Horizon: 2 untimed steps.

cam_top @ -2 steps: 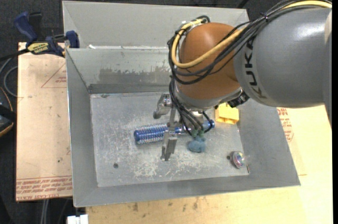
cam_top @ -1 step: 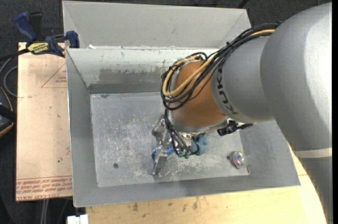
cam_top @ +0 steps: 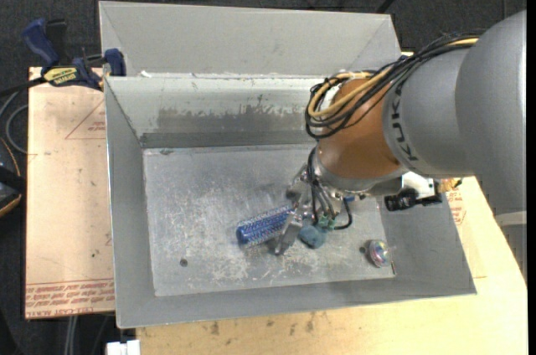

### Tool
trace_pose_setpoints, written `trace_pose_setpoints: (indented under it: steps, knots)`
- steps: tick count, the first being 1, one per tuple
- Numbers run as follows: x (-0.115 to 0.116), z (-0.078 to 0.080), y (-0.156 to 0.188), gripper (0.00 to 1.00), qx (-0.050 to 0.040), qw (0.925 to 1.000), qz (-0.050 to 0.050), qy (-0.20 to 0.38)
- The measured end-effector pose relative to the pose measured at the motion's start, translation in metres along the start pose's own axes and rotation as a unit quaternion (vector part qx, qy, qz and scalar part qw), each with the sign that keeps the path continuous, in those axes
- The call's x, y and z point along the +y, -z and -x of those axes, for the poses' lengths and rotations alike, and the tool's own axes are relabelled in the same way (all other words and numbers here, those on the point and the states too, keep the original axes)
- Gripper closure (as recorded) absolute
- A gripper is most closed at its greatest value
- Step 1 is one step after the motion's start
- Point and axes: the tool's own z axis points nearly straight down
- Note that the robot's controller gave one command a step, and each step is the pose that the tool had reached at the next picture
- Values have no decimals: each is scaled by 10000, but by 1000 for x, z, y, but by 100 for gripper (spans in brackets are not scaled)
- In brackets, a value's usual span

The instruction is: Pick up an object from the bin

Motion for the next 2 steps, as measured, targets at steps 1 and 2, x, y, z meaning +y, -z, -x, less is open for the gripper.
trace_pose_setpoints:
  steps: [1, 2]
  knots:
    - [0, 2, 1, 100, -38, 10000, 4, -14]
    - [8, -2, 94, 100, 12, 10000, -10, -1]
